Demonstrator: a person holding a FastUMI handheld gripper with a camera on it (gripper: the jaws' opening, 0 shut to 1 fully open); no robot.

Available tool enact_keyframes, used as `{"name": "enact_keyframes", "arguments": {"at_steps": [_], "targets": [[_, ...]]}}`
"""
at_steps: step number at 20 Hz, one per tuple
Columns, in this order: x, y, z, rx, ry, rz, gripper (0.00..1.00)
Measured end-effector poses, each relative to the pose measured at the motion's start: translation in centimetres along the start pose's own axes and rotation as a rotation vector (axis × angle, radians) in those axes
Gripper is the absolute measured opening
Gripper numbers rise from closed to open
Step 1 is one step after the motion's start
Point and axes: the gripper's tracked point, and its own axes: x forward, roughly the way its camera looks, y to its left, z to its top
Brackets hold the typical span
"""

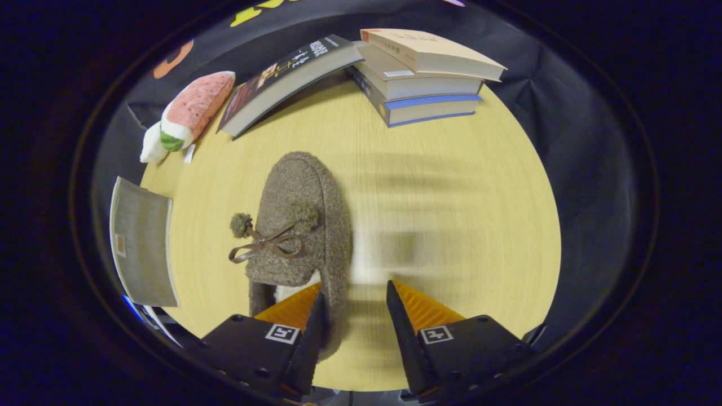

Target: Open the storage box then place both shoes into the box .Put the left shoe in first, then the right shoe, with the right side of both shoes facing outward in a uniform manner.

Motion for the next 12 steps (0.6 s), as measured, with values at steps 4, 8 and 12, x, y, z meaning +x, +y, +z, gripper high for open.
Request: {"name": "enact_keyframes", "arguments": {"at_steps": [4,8,12], "targets": [[0.3,1.8,-0.3,0.035,0.014,0.039,0.23],[0.5,2.2,-0.1,0.11,0.006,0.026,0.01],[-0.2,2.8,-0.6,0.161,0.029,0.068,0.01]]}}
